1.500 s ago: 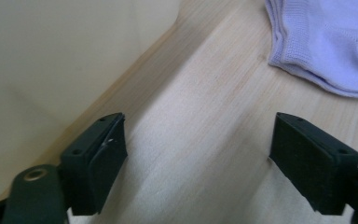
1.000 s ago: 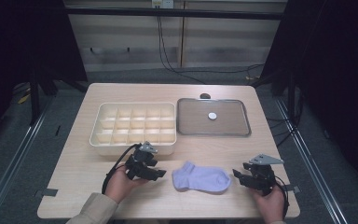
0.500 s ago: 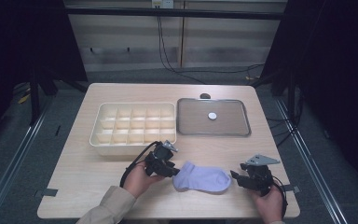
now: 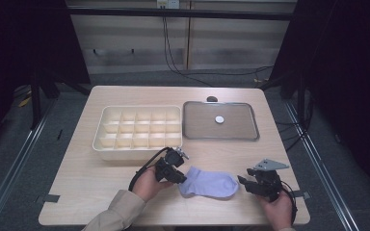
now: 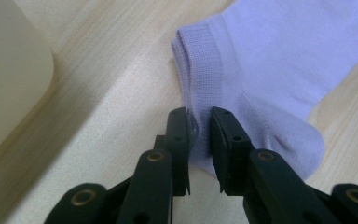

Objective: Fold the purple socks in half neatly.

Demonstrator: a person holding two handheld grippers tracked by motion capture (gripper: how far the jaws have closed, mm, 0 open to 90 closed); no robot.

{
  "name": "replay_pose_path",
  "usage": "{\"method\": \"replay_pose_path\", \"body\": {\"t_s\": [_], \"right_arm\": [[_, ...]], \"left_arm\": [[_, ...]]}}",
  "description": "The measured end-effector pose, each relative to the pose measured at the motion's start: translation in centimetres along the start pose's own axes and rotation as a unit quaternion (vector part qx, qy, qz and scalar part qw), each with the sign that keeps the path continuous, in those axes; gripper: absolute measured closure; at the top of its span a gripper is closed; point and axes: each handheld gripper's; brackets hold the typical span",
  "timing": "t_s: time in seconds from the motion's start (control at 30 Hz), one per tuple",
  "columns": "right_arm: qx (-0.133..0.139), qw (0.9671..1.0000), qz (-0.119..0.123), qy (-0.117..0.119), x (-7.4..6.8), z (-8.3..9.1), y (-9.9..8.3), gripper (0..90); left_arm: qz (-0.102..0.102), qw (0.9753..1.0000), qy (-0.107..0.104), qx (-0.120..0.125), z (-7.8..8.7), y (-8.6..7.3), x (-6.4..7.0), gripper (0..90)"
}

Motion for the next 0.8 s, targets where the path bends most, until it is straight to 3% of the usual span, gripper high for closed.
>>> {"method": "replay_pose_path", "body": {"t_s": [0.23, 0.27, 0.53, 0.8], "right_arm": [[0.000, 0.9999, 0.008, 0.008, -0.3, -0.2, 0.1, 51.9], [-0.003, 0.9999, 0.006, 0.009, -0.4, -0.2, 0.1, 52.5], [-0.010, 0.9995, 0.007, 0.028, -0.8, -0.4, 0.4, 58.4], [-0.021, 0.9979, 0.024, 0.056, -1.5, -1.1, 0.5, 68.3]], "left_arm": [[0.005, 0.9998, -0.002, -0.016, 0.4, 0.0, -0.2, 82.5], [0.016, 0.9998, -0.007, -0.013, 0.5, -0.1, -0.2, 82.7], [0.020, 0.9995, -0.022, -0.002, 2.5, -0.3, -1.0, 82.7], [0.022, 0.9993, -0.031, -0.003, 3.7, -0.4, -1.3, 82.8]]}}
Point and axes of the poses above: each handheld gripper's, and its own axes: z roughly backward along the jaws, y roughly out of its top, x roughly to its right, and after that the axes turned 5 degrees about x, right-handed
